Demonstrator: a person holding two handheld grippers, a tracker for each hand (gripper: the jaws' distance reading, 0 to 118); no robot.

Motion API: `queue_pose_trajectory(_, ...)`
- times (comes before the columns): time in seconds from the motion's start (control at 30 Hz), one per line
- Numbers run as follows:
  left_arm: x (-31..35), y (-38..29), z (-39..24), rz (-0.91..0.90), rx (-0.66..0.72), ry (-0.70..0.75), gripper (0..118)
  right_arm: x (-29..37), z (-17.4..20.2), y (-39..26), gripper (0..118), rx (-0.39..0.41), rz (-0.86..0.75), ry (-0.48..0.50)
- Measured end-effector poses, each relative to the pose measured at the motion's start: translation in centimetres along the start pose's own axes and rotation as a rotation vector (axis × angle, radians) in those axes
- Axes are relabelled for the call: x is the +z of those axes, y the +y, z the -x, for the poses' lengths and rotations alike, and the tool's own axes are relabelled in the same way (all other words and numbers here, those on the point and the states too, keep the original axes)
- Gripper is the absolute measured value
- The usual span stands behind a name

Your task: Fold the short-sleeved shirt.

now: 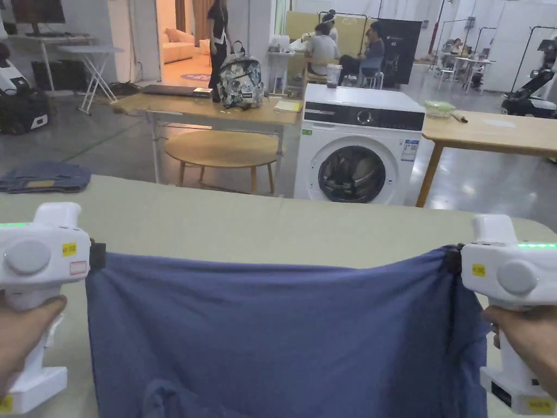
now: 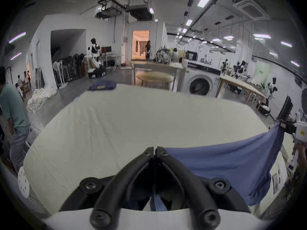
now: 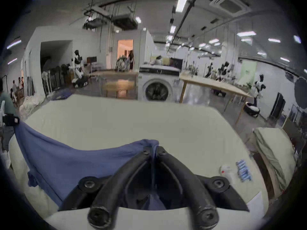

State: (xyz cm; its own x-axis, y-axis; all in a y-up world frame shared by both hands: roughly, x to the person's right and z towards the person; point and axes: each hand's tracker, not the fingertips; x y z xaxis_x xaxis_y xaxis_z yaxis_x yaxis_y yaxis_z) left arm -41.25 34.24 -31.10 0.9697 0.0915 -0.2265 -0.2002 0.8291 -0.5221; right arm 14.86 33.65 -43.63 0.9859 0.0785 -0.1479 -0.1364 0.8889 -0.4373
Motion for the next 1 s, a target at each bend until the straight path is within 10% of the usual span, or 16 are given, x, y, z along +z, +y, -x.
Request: queue_pose_trajectory(1.0, 8.0, 23.3, -5.9, -0.344, -0.106, 0.023, 0, 8.8, -2.3, 20.4, 1, -0.041, -0.387, -0.197)
